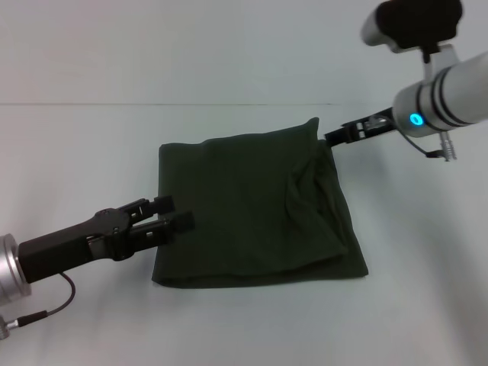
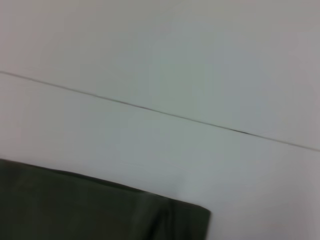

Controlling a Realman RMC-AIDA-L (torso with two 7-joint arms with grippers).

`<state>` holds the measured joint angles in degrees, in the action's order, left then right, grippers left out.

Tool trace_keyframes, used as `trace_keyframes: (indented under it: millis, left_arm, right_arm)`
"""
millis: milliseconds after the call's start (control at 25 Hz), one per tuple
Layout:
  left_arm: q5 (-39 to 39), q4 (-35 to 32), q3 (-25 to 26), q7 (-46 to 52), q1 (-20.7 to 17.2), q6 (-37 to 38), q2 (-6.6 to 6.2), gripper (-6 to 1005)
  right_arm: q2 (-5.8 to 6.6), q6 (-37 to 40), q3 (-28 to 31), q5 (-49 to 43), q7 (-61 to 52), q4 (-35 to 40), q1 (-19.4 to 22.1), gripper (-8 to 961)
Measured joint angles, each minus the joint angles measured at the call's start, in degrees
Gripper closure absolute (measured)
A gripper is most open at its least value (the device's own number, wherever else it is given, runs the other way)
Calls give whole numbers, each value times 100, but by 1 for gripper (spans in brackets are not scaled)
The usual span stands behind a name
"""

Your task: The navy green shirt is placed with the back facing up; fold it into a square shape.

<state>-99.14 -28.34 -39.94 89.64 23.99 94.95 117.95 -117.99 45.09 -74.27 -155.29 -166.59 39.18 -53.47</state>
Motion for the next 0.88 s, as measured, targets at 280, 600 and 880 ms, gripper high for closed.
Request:
trace_keyframes:
  millis: [280, 600, 880]
  left_arm:
    - [4, 12, 32, 1, 0, 43, 0, 80]
    - [10, 3, 39, 144, 0, 52, -9, 80]
    - [-4, -2, 40, 160, 0, 59, -14, 80]
  right_arm:
    - [98, -17, 755, 79, 336, 77, 447, 101]
    - [94, 1511, 1672, 1177, 1454, 1017, 874, 105]
    - [194, 3155, 1708, 1175, 1305, 1544, 534, 110]
